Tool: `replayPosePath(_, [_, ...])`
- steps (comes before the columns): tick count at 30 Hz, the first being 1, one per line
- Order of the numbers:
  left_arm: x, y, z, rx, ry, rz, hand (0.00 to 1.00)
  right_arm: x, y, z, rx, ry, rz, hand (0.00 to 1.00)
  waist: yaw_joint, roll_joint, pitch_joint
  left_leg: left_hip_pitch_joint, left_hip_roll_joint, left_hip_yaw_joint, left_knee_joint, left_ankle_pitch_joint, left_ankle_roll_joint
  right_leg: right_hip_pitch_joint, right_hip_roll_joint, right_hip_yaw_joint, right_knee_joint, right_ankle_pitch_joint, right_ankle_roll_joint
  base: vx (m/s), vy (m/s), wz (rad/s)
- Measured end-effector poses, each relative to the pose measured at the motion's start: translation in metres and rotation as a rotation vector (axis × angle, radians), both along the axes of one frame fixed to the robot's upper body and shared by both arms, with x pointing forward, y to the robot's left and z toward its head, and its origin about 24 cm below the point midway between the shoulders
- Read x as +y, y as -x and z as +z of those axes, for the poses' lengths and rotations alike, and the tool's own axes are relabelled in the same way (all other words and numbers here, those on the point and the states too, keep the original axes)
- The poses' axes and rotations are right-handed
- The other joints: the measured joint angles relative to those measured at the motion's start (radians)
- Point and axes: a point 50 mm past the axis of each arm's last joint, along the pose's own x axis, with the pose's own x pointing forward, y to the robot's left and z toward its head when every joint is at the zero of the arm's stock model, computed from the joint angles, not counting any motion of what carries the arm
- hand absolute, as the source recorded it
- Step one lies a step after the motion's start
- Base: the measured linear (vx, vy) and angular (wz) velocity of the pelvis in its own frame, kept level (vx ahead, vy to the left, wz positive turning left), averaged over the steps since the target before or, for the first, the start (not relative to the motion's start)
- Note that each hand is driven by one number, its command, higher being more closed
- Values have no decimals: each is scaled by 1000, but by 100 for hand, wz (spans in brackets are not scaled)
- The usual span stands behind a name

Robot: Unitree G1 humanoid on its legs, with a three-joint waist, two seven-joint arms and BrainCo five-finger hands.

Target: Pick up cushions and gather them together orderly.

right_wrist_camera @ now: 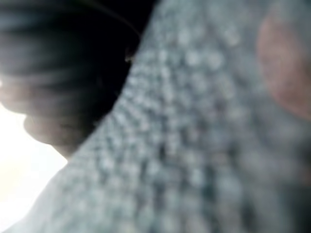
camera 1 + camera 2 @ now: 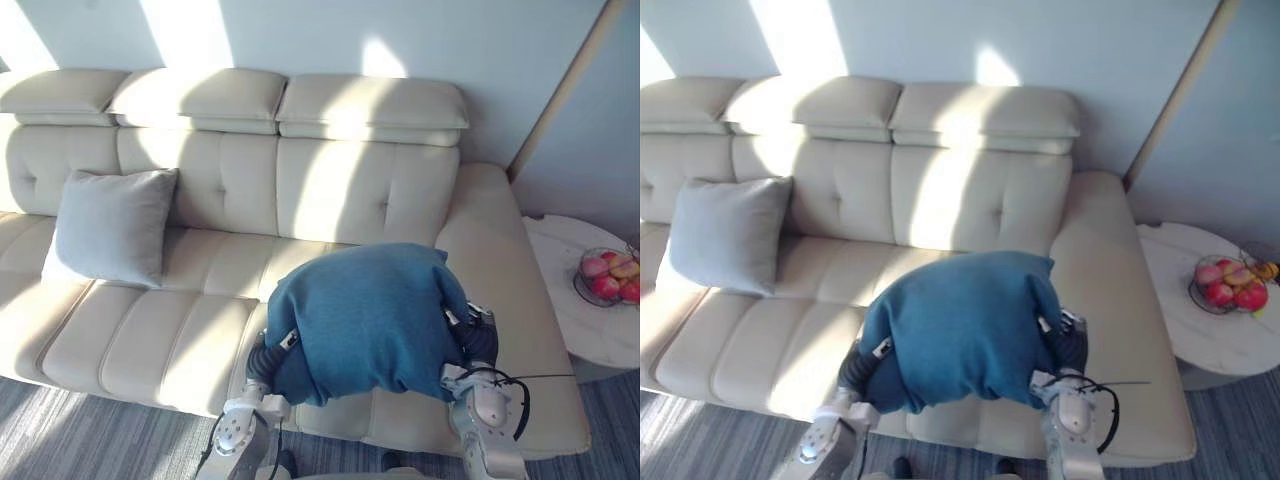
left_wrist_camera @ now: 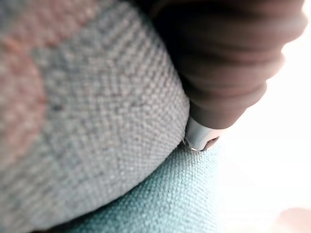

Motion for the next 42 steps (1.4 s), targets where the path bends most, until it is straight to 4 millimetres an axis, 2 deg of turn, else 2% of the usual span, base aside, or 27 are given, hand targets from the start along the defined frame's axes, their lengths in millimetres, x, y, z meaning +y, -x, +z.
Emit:
replayPosePath(7, [6,-30,25,-133,-49,19,100,5,-25,16,-63,24,43,100,-14,-21,31,-85,8,43,2,4,10,-94,8,31,-49,79,-4,-41,-18,-32])
replayPosePath(10, [5,-46,41,-203,-65,44,100,7,-42,35,-137,45,59,100,-19,-22,46,-157,9,38,2,18,17,-163,8,27,-54,99,-2,-63,-37,4])
replayPosePath(13, [7,-66,64,-292,-65,106,100,17,-61,61,-226,78,78,100,-18,-19,96,-202,13,23,2,38,18,-198,12,9,-57,120,0,-59,-41,12])
replayPosePath(14, [7,-75,77,-339,-61,133,100,21,-69,73,-269,94,71,100,-10,-17,102,-236,18,20,3,45,18,-228,18,-8,-57,132,0,-76,-36,6])
replayPosePath(16, [8,-91,102,-432,-69,157,100,24,-85,99,-349,106,69,100,3,-19,124,-276,25,16,2,61,19,-265,24,-21,-63,160,-6,-84,-30,8])
replayPosePath(18, [10,-123,153,-596,-99,219,100,23,-120,152,-472,198,28,100,4,-18,164,-327,20,-4,-2,94,24,-297,21,-40,-82,188,-5,-121,-7,24])
replayPosePath(19, [10,-129,166,-633,-109,230,100,24,-127,166,-499,210,22,100,4,-18,181,-330,20,-8,-6,101,24,-298,20,-44,-85,195,-5,-132,-5,20])
replayPosePath(20, [14,-146,200,-727,-116,279,100,26,-145,205,-565,257,-8,100,4,-15,211,-348,18,-15,-16,122,27,-317,21,-58,-87,206,-6,-143,-13,14])
replayPosePath(21, [15,-151,213,-760,-118,301,100,26,-151,222,-594,287,-25,100,3,-13,213,-368,17,-20,-18,129,28,-334,20,-62,-88,209,-5,-146,-16,18])
replayPosePath(24, [25,-166,286,-933,-91,425,100,34,-160,304,-753,327,-83,100,3,-5,284,-396,13,-37,-62,182,30,-371,21,-79,-96,232,-7,-109,-13,13])
replayPosePath(25, [27,-171,303,-956,-85,456,100,37,-161,321,-778,333,-92,100,3,-2,294,-401,10,-42,-85,199,30,-385,22,-84,-96,236,-7,-83,-8,9])
replayPosePath(26, [29,-173,307,-959,-88,468,100,38,-162,326,-781,331,-95,100,3,2,297,-405,9,-45,-91,205,29,-389,22,-86,-96,237,-7,-63,-2,16])
replayPosePath(27, [33,-179,323,-969,-108,492,100,39,-164,341,-784,329,-107,100,-1,12,313,-421,9,-58,-93,213,31,-399,22,-99,-96,244,-6,-61,3,14])
replayPosePath(28, [34,-181,332,-974,-117,502,0,39,-165,348,-783,331,-116,0,-2,14,326,-423,9,-59,-96,218,32,-403,22,-103,-96,247,-8,-80,9,14])
replayPosePath(29, [36,-183,352,-995,-126,520,0,37,-166,363,-788,330,-132,0,-1,15,353,-431,5,-61,-114,232,34,-419,20,-108,-96,252,-5,-77,10,5])
replayPosePath(33, [46,-190,393,-992,-172,585,0,27,-169,391,-740,291,-177,0,-7,20,396,-496,-9,-66,-177,292,44,-507,15,-119,-96,269,-3,-72,18,7])
replayPosePath(35, [47,-197,398,-947,-225,588,0,21,-174,394,-682,261,-172,0,-13,27,424,-514,-14,-73,-191,307,48,-527,11,-126,-96,277,-1,-56,46,11])
replayPosePath(37, [46,-207,391,-877,-298,562,0,18,-181,387,-605,245,-153,0,-22,27,439,-540,-19,-78,-191,312,53,-549,7,-130,-97,281,2,-42,55,9])
replayPosePath(39, [47,-220,372,-754,-351,519,0,15,-187,379,-534,168,-116,0,-23,27,440,-595,-22,-74,-191,320,57,-607,4,-127,-97,296,3,-32,55,-1])
replayPosePath(42, [35,-224,365,-706,-280,473,0,15,-188,376,-520,103,-94,0,-13,25,462,-645,-19,-69,-191,328,55,-658,5,-124,-97,303,2,-12,65,-2])
